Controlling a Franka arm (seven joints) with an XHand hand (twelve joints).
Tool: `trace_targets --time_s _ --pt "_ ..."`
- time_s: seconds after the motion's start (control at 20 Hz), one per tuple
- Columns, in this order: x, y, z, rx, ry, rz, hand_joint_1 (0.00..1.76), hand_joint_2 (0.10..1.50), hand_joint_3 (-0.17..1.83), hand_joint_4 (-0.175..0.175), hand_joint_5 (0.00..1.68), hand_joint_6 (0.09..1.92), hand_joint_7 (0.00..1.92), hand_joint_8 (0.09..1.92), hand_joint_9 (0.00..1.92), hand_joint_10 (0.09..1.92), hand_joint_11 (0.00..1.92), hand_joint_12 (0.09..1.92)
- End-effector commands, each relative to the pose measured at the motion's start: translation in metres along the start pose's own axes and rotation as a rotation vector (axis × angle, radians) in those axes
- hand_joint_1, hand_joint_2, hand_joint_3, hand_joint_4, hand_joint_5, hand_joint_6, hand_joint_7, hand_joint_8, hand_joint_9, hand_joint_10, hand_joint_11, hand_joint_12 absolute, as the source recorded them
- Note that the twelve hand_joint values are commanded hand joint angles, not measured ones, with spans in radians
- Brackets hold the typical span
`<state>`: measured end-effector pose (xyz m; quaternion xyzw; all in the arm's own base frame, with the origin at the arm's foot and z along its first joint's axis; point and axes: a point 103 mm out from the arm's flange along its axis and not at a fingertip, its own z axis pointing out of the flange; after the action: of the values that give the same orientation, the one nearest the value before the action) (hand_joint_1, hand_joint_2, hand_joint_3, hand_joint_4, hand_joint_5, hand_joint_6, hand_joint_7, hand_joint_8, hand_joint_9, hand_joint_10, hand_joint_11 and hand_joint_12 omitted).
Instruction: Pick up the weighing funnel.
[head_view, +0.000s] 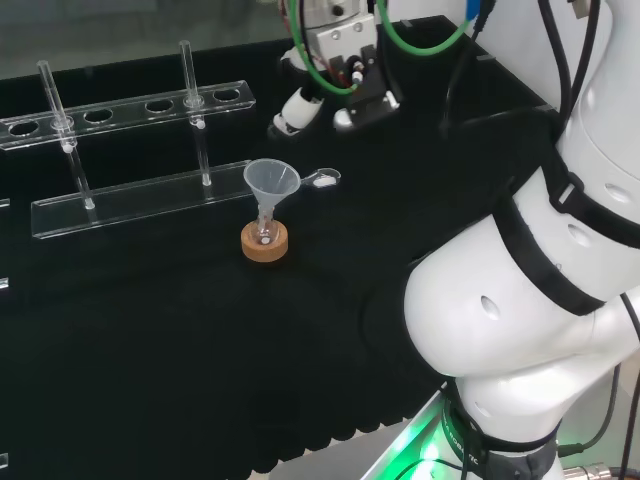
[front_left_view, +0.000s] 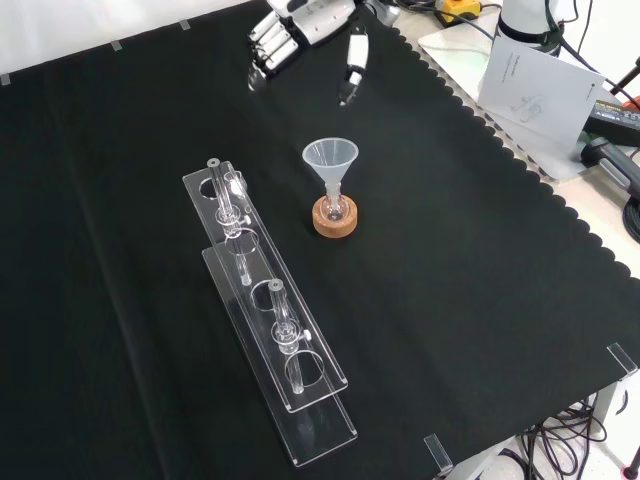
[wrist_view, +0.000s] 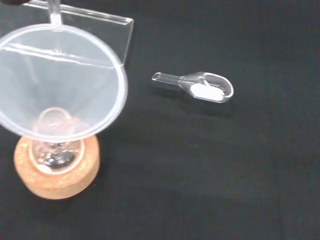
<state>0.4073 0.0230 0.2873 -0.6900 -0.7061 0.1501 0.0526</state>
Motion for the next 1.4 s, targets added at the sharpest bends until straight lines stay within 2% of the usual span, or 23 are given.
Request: trace_targets --time_s 0.05,0.3,0.45,0.6,0.9,1.15,1.4 --pt "-0.044 0.01 0.014 -0.022 0.079 0.008 0.53 0.72 0.31 -0.05 0.25 0.09 0.1 0.71 0.31 0.75 0.16 1.46" --pt "-0.076 0.025 0.022 -0.034 0.117 0.028 0.55 0.72 0.31 -0.052 0.3 0.09 0.15 0.72 0.37 0.72 0.21 1.44" --pt "-0.09 0.037 0.032 -0.017 0.112 0.036 0.69 0.73 0.33 -0.052 0.34 0.09 0.2 0.71 0.43 0.69 0.25 1.42" --pt "-0.098 0.054 0.048 0.01 0.122 0.016 0.78 0.71 0.38 -0.047 0.38 0.09 0.25 0.7 0.48 0.65 0.28 1.4" --pt "-0.099 0.085 0.084 0.062 0.131 -0.028 0.83 0.68 0.43 -0.034 0.45 0.09 0.3 0.69 0.52 0.62 0.3 1.39" --pt "-0.095 0.102 0.106 0.082 0.114 -0.058 0.84 0.65 0.47 -0.031 0.48 0.09 0.32 0.69 0.55 0.6 0.31 1.38" --pt "-0.089 0.117 0.122 0.087 0.1 -0.068 0.85 0.62 0.52 -0.023 0.51 0.09 0.35 0.68 0.56 0.59 0.33 1.38"
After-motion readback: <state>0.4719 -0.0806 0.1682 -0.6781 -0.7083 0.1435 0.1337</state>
